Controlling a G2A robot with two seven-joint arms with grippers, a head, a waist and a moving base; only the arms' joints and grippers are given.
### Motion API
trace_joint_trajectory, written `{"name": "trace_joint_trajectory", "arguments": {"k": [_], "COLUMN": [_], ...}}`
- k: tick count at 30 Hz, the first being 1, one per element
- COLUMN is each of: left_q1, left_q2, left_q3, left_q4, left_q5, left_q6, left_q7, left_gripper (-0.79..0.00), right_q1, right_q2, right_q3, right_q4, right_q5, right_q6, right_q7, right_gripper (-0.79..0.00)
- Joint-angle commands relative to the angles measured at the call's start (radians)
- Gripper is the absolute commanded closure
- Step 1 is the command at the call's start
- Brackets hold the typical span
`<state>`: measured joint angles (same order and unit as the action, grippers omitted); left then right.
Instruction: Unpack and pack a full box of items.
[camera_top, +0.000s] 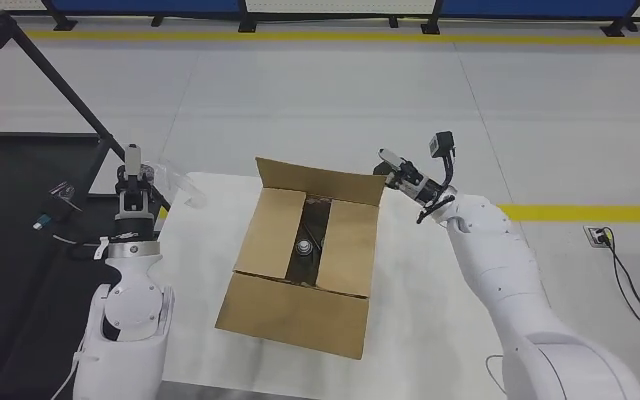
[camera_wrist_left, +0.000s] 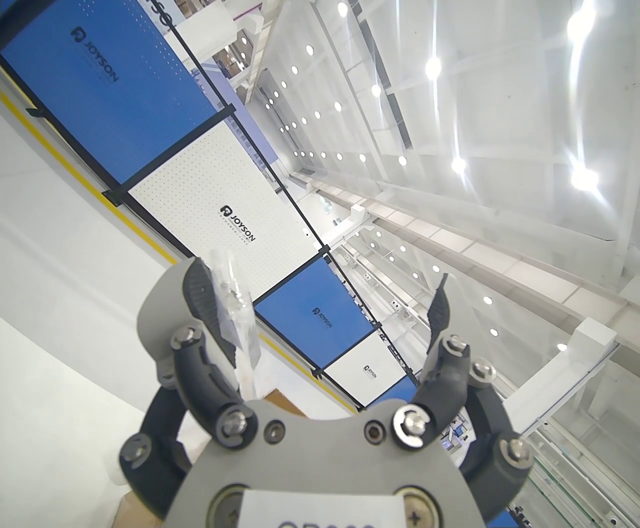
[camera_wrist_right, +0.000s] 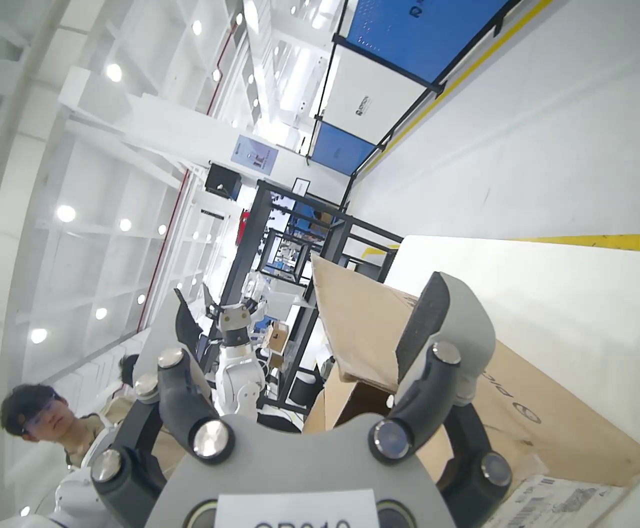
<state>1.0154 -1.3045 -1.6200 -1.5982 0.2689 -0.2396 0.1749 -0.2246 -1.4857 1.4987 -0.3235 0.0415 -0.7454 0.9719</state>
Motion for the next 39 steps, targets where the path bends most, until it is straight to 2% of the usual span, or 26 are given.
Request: {"name": "trace_joint_trajectory", "arguments": {"k": [1,7,12,20,27,39], "left_q1": [-0.002,-0.009,-0.012,-0.016,-0.011,-0.003], "left_q2": [0.000,-0.001,-0.001,-0.002,-0.002,0.000], "left_q3": [0.002,0.004,0.004,0.005,0.000,-0.011], "left_q4": [0.004,0.012,0.019,0.027,0.031,0.025], "left_q5": [-0.002,-0.008,-0.014,-0.024,-0.031,-0.037], "left_q6": [-0.002,-0.010,-0.013,-0.022,-0.032,-0.035], "left_q7": [-0.002,-0.008,-0.013,-0.025,-0.028,-0.037], "left_gripper": [-0.785,-0.785,-0.785,-0.785,-0.785,-0.785], "right_q1": [-0.007,-0.060,-0.114,-0.120,-0.083,-0.063], "right_q2": [0.002,0.005,0.026,0.041,0.016,-0.002], "right_q3": [-0.001,-0.070,-0.130,-0.220,-0.341,-0.404], "right_q4": [-0.024,-0.176,-0.294,-0.343,-0.319,-0.317], "right_q5": [0.031,0.047,0.022,-0.050,-0.177,-0.192], "right_q6": [-0.016,0.072,0.126,0.251,0.434,0.480], "right_q7": [0.076,0.175,0.229,0.324,0.249,0.196], "right_gripper": [-0.785,-0.785,-0.785,-0.785,-0.785,-0.785]}}
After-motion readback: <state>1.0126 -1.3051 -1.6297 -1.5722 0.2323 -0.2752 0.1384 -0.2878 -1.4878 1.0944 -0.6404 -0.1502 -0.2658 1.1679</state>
